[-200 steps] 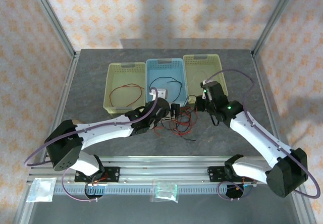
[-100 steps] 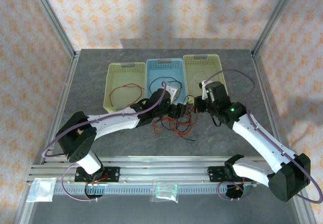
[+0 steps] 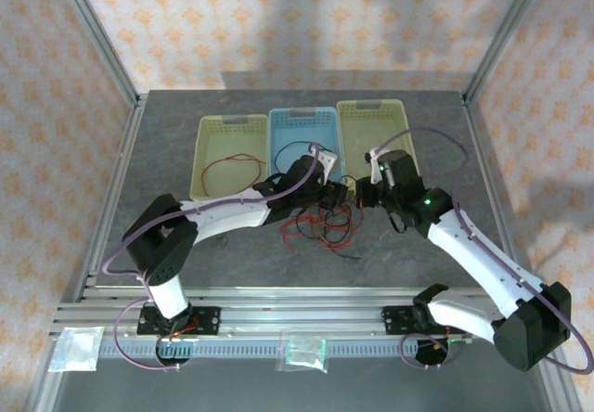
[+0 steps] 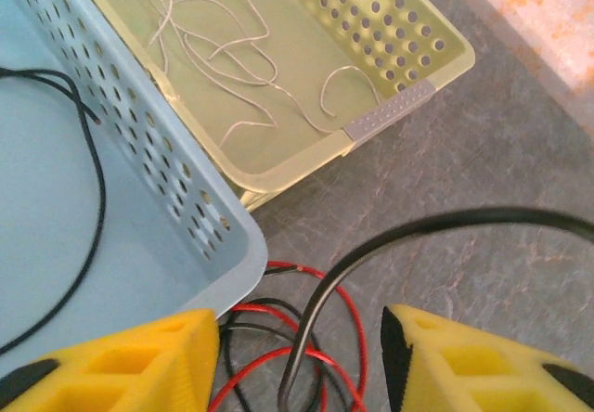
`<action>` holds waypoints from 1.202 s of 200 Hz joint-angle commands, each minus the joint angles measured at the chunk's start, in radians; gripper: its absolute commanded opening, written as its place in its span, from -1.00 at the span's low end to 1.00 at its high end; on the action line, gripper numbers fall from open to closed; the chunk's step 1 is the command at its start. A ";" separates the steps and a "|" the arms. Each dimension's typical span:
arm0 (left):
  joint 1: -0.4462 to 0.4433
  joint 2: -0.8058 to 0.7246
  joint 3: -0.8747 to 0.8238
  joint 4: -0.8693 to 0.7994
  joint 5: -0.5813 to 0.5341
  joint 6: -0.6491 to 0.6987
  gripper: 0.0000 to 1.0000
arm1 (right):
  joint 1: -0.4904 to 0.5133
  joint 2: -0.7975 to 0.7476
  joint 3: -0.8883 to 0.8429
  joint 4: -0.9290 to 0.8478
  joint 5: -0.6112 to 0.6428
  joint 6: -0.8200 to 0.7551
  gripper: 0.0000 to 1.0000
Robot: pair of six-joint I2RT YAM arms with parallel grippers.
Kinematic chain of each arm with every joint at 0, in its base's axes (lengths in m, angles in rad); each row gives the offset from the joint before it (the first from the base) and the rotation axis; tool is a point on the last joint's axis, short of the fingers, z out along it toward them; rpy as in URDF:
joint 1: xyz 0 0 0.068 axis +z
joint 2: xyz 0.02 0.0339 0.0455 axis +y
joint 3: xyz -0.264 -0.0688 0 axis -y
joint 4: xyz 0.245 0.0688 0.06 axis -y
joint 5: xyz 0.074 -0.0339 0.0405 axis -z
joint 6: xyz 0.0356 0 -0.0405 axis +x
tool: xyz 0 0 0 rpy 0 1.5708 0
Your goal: Untangle the cables
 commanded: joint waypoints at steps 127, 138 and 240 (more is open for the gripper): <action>0.004 -0.008 -0.010 0.105 0.002 -0.045 -1.00 | 0.000 -0.050 -0.010 0.086 0.089 0.088 -0.19; 0.004 -0.011 -0.015 0.110 0.004 -0.049 -1.00 | -0.001 -0.062 -0.026 0.114 0.119 0.102 -0.01; 0.004 -0.027 -0.041 0.115 0.001 -0.055 -1.00 | -0.190 0.091 -0.013 0.089 -0.434 -0.016 0.11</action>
